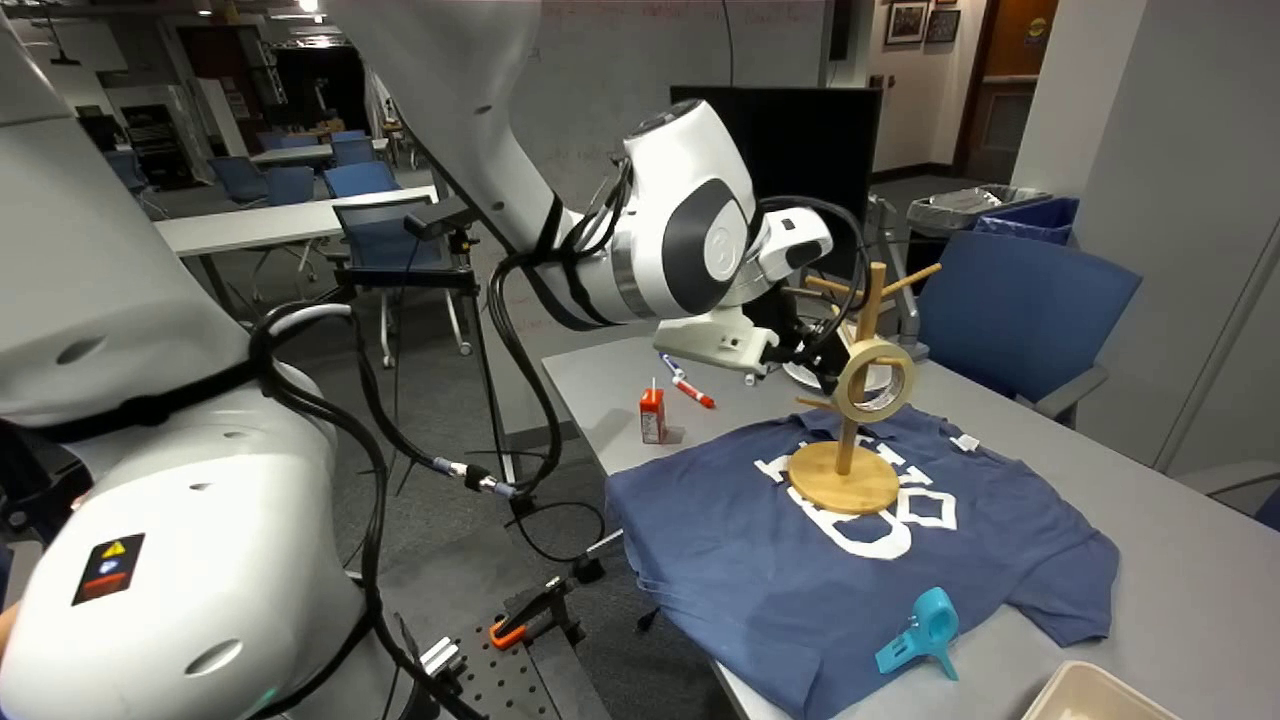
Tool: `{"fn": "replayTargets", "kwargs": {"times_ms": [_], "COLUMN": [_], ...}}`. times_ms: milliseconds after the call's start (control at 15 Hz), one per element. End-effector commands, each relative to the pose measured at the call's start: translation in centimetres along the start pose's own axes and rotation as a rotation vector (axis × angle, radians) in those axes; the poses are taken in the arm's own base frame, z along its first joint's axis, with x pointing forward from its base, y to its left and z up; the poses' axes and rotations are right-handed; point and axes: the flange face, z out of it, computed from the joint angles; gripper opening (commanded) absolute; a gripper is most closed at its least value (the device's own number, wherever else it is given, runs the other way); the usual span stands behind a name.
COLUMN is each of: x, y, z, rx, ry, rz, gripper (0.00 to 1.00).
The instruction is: Remove the tape from the wooden holder
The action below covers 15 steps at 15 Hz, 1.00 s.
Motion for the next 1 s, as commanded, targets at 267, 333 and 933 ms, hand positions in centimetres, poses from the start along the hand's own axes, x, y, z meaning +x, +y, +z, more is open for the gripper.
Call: {"fn": "replayTargets", "kwargs": {"times_ms": [267, 333, 933], "x": [2.9, 3.1, 4.7], "y": [2.3, 2.1, 1.2], "z": [1.8, 2.2, 6.4], "rx": [-0.011, -0.004, 0.008], "ry": [0.107, 0.108, 0.108], "rz": [0.086, 0.098, 0.129], "gripper": [1.0, 1.0, 1.0]}}
